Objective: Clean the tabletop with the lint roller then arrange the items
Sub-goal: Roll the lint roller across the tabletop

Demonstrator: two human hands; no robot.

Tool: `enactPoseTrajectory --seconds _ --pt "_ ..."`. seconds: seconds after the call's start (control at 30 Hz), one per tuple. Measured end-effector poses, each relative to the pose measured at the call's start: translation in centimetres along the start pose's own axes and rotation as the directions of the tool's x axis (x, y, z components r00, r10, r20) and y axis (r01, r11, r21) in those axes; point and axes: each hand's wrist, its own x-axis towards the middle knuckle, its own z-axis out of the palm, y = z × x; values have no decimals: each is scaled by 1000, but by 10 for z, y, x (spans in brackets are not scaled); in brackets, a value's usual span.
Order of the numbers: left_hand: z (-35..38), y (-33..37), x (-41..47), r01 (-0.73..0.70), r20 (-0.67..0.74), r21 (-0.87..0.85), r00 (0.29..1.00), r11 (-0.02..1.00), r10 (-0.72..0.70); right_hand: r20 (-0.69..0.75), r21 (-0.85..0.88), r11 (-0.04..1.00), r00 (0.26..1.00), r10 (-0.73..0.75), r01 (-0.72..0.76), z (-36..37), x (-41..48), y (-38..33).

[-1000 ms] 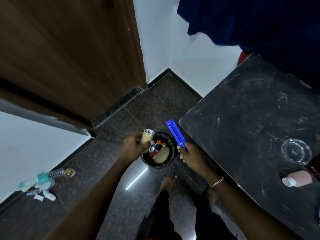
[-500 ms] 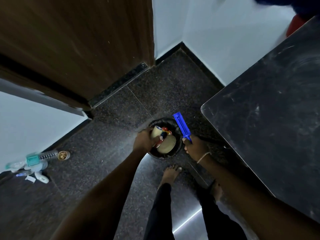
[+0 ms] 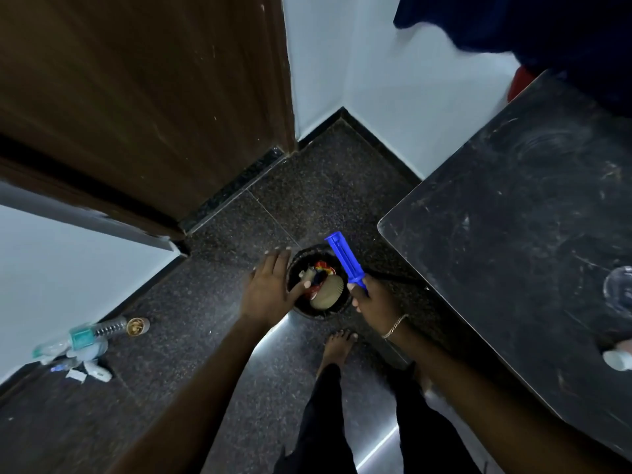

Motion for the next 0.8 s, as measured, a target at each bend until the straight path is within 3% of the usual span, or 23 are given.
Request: enactPoseTrajectory --seconds 0.3,0.5,0.8 --pt "-74 56 -50 -272 -152 176 942 946 299 -126 50 992 986 -109 116 -41 -78 -46" --pt "-97 119 -48 -419 -157 256 871 871 465 -315 82 989 944 -94 125 -91 -123 -50" --pt "-83 240 -30 -678 -76 289 688 676 722 -574 164 982 818 16 96 -169 -171 -20"
